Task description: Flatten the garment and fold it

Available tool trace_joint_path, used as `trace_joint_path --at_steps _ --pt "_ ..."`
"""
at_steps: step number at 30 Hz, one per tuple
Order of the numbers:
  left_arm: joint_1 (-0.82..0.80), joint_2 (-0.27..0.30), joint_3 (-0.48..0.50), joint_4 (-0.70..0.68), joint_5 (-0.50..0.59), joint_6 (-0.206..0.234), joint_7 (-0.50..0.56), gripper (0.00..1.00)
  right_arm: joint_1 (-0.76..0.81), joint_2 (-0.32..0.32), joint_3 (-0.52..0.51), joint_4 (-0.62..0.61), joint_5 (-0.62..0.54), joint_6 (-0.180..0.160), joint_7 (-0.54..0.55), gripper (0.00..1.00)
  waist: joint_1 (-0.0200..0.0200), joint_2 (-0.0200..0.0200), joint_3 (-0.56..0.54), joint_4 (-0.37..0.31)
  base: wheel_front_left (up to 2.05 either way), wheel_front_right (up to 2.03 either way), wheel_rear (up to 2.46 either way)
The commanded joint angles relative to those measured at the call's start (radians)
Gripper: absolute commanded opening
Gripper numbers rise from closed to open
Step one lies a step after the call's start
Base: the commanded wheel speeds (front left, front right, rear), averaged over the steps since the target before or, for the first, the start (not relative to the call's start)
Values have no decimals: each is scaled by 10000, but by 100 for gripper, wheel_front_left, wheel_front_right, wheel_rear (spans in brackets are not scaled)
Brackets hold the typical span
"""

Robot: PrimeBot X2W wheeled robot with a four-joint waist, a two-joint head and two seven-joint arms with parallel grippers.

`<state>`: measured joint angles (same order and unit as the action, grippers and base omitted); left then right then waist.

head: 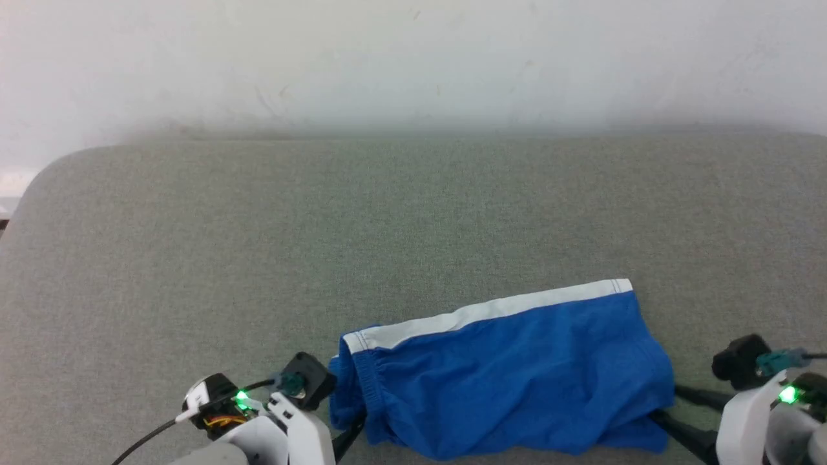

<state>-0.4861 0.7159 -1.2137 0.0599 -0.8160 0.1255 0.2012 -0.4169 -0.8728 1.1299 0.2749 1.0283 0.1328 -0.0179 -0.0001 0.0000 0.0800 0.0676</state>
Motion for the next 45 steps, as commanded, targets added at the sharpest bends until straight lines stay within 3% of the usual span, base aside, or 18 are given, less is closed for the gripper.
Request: trace_joint_path --at_steps 1,4,6,7,8,9,10,11,15,18,22,26,29,37,38,40,45 --pt "236 131 209 -94 110 287 -383 100 97 -203 -460 -197 -218 -21 279 100 1 0 -286 8 0 0 0" --pt "439 408 559 -548 192 852 -976 100 42 -783 -1229 -884 -497 -21 797 100 1 0 -454 49 0 0 0" --pt "608 486 1091 -937 116 1538 -1630 100 -90 -1160 -1819 -1362 -762 -21 1201 100 1 0 -488 85 0 0 0" --pt "639 544 1277 -1053 250 1840 -1974 100 -163 -1270 -2140 -1589 -827 -21 1425 100 1 0 -492 110 0 0 0" --pt "639 544 1277 -1053 250 1840 -1974 100 -163 -1270 -2140 -1589 -827 -21 1425 100 1 0 -492 110 0 0 0" --pt "660 590 1461 -1083 404 2169 -2308 100 -237 -1320 -2465 -1776 -873 -21 1653 100 1 0 -488 131 0 0 0" --pt "643 624 1726 -1031 849 2802 -2943 100 -399 -1322 -2996 -2068 -1102 -21 2203 100 1 0 -474 174 0 0 0" --pt "643 624 1726 -1031 849 2802 -2943 100 -399 -1322 -2996 -2068 -1102 -21 2203 100 1 0 -474 174 0 0 0" --pt "742 234 2548 -966 1155 3933 -4215 100 -485 -860 -3690 -2191 -1314 -21 3676 100 1 0 -375 307 0 0 0" --pt "875 -72 3095 -944 1613 4669 -4547 100 -389 -264 -4024 -1801 -1298 -21 4722 100 1 0 -260 397 0 0 0" --pt "1285 -628 4117 -1145 2274 5271 -4621 100 -145 443 -4266 -1062 -1371 -21 5651 100 1 0 -62 564 0 0 0" --pt "2020 -1303 5411 -1553 3276 5556 -4626 100 152 1072 -4331 -528 -1584 -21 6052 100 1 0 146 714 0 0 0" --pt "2733 -1928 6470 -1921 3907 5531 -4627 100 455 1660 -4366 4 -1599 -21 6198 100 1 0 249 742 0 0 0" --pt "4314 -3238 8055 -1784 5285 4728 -4629 100 1112 2847 -4180 1044 -1714 -21 5983 100 1 0 369 792 0 0 0" --pt "4437 -3386 8226 -1754 5419 4609 -4629 100 1108 2920 -4241 1075 -1680 -21 5878 70 1 0 374 767 0 0 0" --pt "4638 -3651 8533 -1712 5683 4359 -4629 100 1019 2972 -4337 1082 -1673 -21 5651 0 1 0 369 713 0 0 0" --pt "4875 -4176 9145 -1716 6285 3744 -4629 100 533 2650 -4699 725 -1642 -21 5068 0 1 0 293 576 0 0 0"
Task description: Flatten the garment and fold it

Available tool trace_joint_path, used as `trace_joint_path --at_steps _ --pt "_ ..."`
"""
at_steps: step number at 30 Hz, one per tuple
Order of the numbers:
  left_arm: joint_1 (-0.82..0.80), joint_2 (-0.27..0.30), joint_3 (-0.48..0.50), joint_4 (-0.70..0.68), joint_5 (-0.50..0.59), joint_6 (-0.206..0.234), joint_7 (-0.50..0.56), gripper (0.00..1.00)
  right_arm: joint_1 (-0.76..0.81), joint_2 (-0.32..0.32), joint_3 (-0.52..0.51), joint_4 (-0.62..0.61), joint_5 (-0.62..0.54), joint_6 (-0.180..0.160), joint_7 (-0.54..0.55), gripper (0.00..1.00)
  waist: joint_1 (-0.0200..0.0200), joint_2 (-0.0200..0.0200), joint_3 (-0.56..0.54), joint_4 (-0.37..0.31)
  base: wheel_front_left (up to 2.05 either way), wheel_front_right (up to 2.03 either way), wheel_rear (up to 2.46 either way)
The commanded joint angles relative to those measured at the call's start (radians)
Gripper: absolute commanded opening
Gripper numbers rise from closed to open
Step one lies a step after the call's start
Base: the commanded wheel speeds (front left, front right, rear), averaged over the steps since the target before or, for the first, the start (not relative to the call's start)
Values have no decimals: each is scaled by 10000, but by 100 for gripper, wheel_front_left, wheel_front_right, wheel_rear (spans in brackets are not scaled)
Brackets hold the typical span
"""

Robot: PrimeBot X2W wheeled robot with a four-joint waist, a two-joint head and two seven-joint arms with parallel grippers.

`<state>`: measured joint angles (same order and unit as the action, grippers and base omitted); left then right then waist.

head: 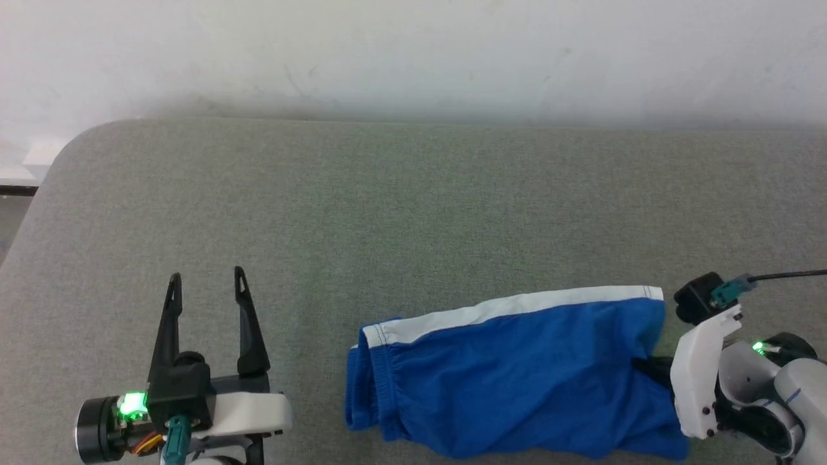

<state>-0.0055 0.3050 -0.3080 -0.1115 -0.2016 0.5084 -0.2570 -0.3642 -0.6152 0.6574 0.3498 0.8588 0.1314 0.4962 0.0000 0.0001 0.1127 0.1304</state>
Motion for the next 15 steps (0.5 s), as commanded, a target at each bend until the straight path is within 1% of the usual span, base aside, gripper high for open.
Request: trace_joint_path --at_steps 1,3,8,12,15 --pt "90 -149 191 -2 255 -195 -46 100 -121 -58 -79 -117 63 -7 -141 0 0 -1 -50 -80 0 0 0" --pt "134 -299 364 29 425 -435 -47 100 -322 -336 -273 -306 114 -7 -169 0 0 -1 -85 -132 0 0 0" --pt "150 -578 705 218 774 -1056 -47 100 -465 -1295 -846 -605 235 -7 24 0 0 -1 -170 -165 0 0 0" --pt "227 -813 873 405 989 -1434 -47 100 -207 -1988 -1355 -805 339 -7 130 0 0 -1 -260 -126 0 0 0" --pt "349 -932 946 545 1147 -1659 -47 100 50 -2322 -1563 -1369 360 -7 160 0 0 -1 -331 -110 0 0 0"
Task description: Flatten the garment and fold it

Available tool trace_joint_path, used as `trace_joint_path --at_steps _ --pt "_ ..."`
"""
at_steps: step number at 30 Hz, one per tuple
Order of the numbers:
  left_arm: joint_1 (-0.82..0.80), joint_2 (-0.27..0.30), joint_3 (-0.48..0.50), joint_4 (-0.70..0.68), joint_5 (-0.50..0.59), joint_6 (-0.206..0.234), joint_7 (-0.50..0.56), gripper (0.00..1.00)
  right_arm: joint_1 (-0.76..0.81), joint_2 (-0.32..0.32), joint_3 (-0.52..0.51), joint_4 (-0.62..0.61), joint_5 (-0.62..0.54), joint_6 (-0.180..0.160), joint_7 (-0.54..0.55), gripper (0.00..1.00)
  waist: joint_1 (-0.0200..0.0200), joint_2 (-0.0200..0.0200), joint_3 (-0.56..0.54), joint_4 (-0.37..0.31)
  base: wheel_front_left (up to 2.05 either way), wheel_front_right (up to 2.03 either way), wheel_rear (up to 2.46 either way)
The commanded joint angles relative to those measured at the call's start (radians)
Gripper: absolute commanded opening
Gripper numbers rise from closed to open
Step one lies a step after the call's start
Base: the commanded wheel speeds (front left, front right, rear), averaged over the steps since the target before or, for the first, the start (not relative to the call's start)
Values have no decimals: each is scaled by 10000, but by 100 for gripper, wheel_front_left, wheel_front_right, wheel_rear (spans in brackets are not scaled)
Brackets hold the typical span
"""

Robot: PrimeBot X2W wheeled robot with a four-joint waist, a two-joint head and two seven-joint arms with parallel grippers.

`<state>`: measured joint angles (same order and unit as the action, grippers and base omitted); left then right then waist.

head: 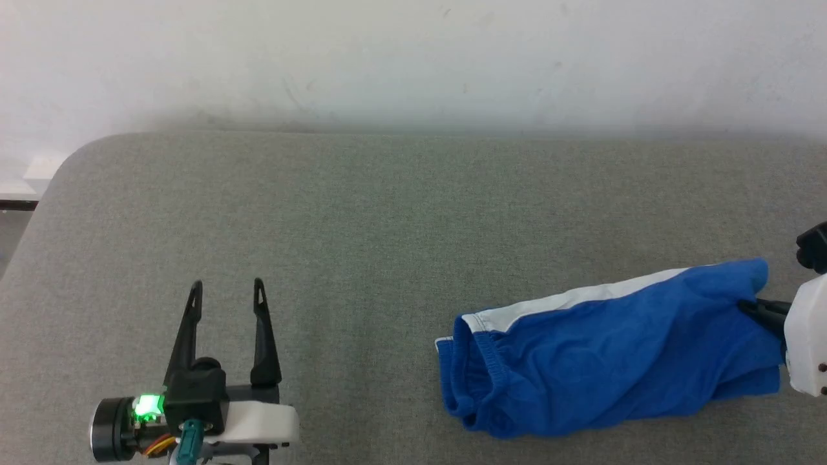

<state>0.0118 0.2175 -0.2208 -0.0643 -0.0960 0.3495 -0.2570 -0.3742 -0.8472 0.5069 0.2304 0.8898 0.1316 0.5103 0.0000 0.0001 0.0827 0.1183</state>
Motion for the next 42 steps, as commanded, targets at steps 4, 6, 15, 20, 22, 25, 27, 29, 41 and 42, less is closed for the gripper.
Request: trace_joint_path --at_steps 4,6,15,20,22,25,27,29,41,42 --pt "256 -191 174 151 260 -295 -47 100 428 -153 -51 -1560 86 -9 145 0 0 -1 -47 74 0 0 0" --pt "255 -266 222 176 323 -376 -47 100 457 -78 37 -2430 141 -9 183 0 0 -1 -11 121 0 0 0" --pt "-111 -716 218 177 551 -685 -47 100 -780 942 2008 -4148 -436 -9 1169 0 0 -1 414 527 0 0 0" --pt "-428 -958 126 234 628 -811 -47 100 -1700 1940 3282 -3048 -561 -9 1454 0 0 -1 754 843 0 0 0" --pt "-531 -1049 92 310 638 -839 -47 100 -1898 2229 3745 -2411 -495 -9 1491 0 0 -1 840 958 0 0 0" --pt "-644 -1150 84 454 646 -860 -47 100 -2031 2519 4474 -1377 -355 -9 1507 0 0 -1 933 1042 0 0 0" --pt "-679 -1196 105 590 635 -881 -47 100 -2137 2620 4944 -785 -477 -9 1260 0 0 -1 936 1061 0 0 0" --pt "-688 -1220 160 687 625 -899 -47 100 -2193 2753 5258 -420 -395 -9 760 0 0 -1 870 1022 0 0 0" --pt "-192 -998 961 1034 519 -1025 -47 100 -2946 1465 3775 -1452 -1072 -9 -3991 100 0 -1 -103 -171 0 0 0" --pt "-192 -998 961 1034 519 -1025 -47 100 -2946 1465 3775 -1452 -1072 -9 -3991 100 0 -1 -103 -171 0 0 0"
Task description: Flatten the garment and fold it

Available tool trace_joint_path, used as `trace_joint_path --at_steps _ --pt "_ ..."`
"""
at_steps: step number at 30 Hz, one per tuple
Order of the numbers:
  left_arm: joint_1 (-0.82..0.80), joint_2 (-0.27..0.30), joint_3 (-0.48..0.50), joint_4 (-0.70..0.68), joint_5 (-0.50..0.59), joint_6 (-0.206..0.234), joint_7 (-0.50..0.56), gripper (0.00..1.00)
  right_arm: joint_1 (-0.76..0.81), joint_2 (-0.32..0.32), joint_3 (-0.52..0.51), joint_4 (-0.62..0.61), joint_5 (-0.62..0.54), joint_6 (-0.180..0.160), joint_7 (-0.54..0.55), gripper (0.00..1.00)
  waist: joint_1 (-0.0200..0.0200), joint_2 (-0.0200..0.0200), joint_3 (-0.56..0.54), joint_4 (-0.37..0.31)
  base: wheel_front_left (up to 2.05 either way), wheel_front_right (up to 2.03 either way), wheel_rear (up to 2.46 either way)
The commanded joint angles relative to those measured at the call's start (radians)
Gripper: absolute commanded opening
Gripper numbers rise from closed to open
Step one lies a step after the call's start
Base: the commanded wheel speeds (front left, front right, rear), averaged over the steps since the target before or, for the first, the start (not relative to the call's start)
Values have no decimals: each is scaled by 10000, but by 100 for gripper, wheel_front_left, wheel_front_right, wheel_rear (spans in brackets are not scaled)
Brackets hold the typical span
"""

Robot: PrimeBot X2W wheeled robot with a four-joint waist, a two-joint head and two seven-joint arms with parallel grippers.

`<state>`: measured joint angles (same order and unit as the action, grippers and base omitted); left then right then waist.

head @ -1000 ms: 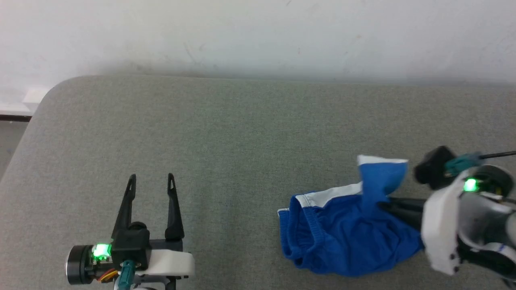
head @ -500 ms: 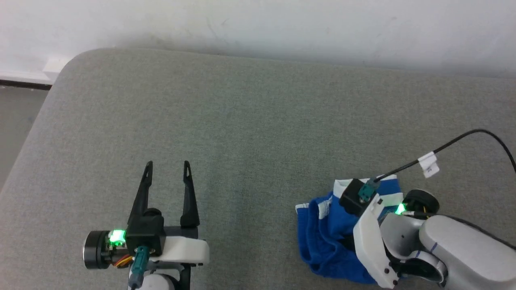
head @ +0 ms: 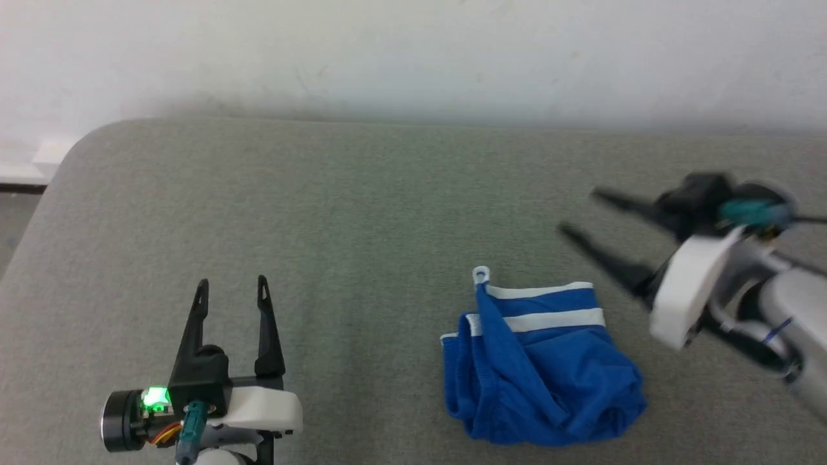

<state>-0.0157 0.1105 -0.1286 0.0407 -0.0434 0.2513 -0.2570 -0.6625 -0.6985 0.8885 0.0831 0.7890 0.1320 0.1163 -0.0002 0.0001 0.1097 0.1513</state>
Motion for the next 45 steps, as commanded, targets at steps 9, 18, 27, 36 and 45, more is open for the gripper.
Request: trace_joint_path --at_steps 9,18,27,36,45 --pt "148 127 429 -228 7 -152 -47 100 1592 1331 -5218 1432 -2845 -13 -3456 100 2 -1 -554 -1392 0 0 0" --pt "119 43 632 -616 19 -305 -47 100 4885 4571 -9052 -495 -6091 -13 -3776 100 2 -1 -427 -1499 0 0 0" --pt "397 -22 812 -855 -81 -690 -47 100 7134 6244 -10034 -1621 -6588 -13 -3779 100 2 -1 -424 -1208 0 0 0" --pt "428 -121 934 -779 34 -876 -47 100 4974 4991 -9317 -1990 -6098 -13 -3668 100 2 -1 -440 -1111 0 0 0" --pt "288 -262 788 -626 155 -901 -47 100 2535 2009 -5324 -114 -2840 -13 2454 100 2 -1 -237 -702 0 0 0"
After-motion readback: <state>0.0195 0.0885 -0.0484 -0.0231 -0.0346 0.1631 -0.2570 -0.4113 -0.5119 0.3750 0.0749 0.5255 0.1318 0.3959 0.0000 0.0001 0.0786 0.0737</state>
